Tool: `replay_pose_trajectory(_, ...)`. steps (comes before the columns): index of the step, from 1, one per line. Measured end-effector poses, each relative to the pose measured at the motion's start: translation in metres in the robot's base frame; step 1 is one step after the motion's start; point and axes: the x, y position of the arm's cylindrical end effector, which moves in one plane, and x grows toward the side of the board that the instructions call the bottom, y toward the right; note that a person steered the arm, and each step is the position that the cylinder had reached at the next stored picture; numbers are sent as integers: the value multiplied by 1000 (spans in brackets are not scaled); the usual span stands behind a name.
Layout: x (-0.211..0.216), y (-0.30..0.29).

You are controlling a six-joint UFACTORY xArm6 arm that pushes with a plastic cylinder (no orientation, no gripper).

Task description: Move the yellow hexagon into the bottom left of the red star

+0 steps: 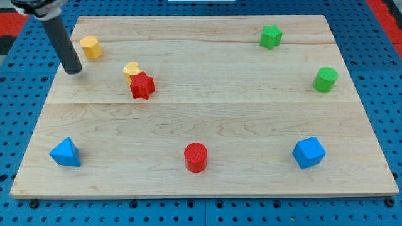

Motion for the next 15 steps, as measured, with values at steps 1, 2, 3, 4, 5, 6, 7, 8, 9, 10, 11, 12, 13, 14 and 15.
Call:
replay_pose_trajectory(1,-55,-9)
replay_pose_trajectory(2,-59,40)
replay_pose_trajectory(3,-11,98)
replay_pose_trajectory(4,-17,110)
replay_pose_trajectory(5,-4,120)
replay_pose_trajectory(6,76,113)
replay_pose_trajectory(7,127,126)
replay_pose_trajectory(8,139,160)
replay_pose_trajectory(9,169,177)
replay_pose_trajectory(10,205,116)
replay_pose_trajectory(11,187,80)
replay_pose_trajectory(12,159,80)
replay_pose_trajectory(13,141,60)
replay_pose_trajectory(14,126,58)
replay_pose_trajectory(15,115,102)
